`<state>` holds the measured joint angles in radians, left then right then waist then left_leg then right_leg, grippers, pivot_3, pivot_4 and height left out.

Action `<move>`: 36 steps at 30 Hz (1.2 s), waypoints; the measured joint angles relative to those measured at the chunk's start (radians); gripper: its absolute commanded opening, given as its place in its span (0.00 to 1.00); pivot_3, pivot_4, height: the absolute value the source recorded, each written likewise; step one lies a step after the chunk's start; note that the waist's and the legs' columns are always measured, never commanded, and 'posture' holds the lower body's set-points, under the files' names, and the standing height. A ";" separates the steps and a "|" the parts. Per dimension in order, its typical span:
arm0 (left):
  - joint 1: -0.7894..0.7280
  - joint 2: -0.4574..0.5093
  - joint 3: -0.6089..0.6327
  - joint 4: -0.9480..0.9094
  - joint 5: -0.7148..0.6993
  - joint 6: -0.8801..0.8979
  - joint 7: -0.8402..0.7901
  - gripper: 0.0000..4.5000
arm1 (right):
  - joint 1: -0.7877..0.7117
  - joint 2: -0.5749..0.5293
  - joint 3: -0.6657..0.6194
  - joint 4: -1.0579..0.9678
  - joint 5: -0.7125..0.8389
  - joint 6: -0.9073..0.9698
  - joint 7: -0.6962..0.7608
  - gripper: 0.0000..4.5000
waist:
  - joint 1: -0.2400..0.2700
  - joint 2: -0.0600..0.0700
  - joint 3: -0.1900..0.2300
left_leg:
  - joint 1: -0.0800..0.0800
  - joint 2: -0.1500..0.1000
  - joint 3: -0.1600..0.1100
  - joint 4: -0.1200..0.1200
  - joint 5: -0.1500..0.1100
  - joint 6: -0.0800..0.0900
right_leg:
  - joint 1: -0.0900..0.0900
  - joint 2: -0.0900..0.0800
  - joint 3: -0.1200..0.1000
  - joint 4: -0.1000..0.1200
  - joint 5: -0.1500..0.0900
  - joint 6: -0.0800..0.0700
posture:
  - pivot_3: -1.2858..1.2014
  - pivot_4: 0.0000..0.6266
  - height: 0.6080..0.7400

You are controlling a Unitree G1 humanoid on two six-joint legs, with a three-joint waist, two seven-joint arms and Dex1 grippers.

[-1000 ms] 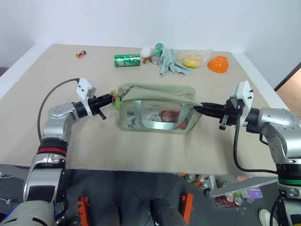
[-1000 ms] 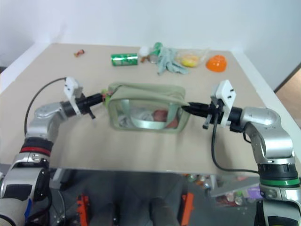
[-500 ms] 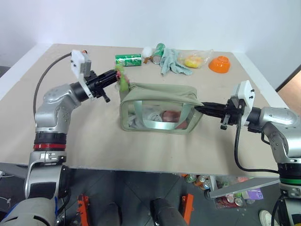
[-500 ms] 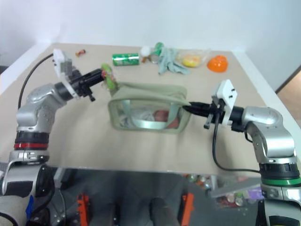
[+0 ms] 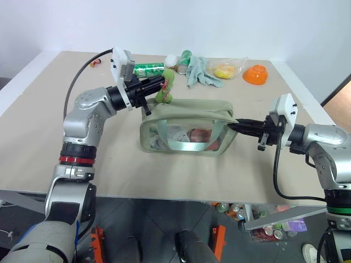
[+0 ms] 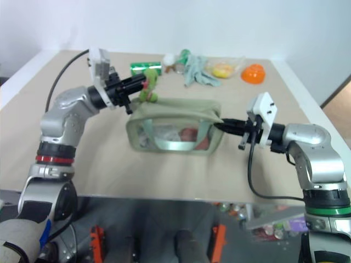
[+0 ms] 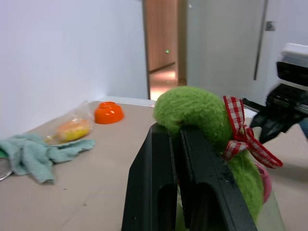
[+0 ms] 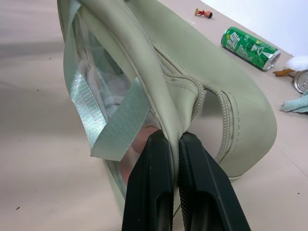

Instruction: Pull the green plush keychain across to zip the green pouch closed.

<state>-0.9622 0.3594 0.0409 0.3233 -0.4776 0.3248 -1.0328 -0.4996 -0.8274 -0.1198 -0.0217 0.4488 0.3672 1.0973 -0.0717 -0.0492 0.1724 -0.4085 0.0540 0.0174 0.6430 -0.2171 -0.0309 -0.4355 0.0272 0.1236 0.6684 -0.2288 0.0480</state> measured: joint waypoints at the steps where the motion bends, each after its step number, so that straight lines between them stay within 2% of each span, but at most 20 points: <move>1: -0.002 -0.007 -0.002 0.001 0.000 0.000 0.000 0.01 | 0.000 -0.002 0.000 0.000 0.000 0.000 0.001 0.00 | 0.000 0.000 0.000 | 0.000 0.000 0.000 0.000 0.000 0.000 | 0.000 0.000 0.000 0.000 0.000 0.000 | 0.52 0.24 1.00; 12: -0.077 -0.068 -0.009 0.044 0.029 -0.045 -0.004 0.01 | -0.009 -0.007 0.000 0.011 -0.003 -0.002 0.007 0.00 | -0.002 0.000 0.000 | 0.000 0.000 -0.001 -0.001 0.000 0.000 | 0.000 0.000 0.000 0.000 0.000 0.000 | 0.52 0.24 1.00; 29: -0.049 0.006 -0.128 0.010 0.176 -0.123 -0.083 0.01 | -0.009 -0.007 0.000 0.011 -0.004 -0.007 0.014 0.00 | 0.000 0.001 0.000 | 0.000 -0.001 0.000 0.000 0.000 0.000 | 0.000 0.000 0.001 0.000 0.000 0.000 | 0.52 0.24 1.00; 34: -0.052 0.019 -0.144 0.021 0.205 -0.157 -0.098 0.40 | -0.009 -0.007 0.000 0.011 -0.004 -0.007 0.014 0.00 | 0.000 0.001 0.000 | 0.000 -0.001 0.000 0.000 0.000 0.000 | 0.000 0.000 0.000 0.000 0.000 0.000 | 0.52 0.24 1.00; 36: -0.057 0.025 -0.144 0.036 0.211 -0.173 -0.108 0.53 | -0.009 -0.007 0.001 0.011 -0.004 -0.008 0.014 0.00 | 0.000 0.001 0.000 | 0.000 -0.001 0.000 0.000 0.000 0.000 | 0.000 0.000 0.001 0.000 0.000 0.000 | 0.52 0.24 1.00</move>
<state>-1.0194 0.3842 -0.1032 0.3592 -0.2666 0.1517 -1.1412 -0.5084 -0.8343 -0.1191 -0.0104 0.4448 0.3596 1.1111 -0.0715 -0.0485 0.1727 -0.4085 0.0531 0.0170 0.6431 -0.2171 -0.0309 -0.4353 0.0268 0.1241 0.6685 -0.2289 0.0484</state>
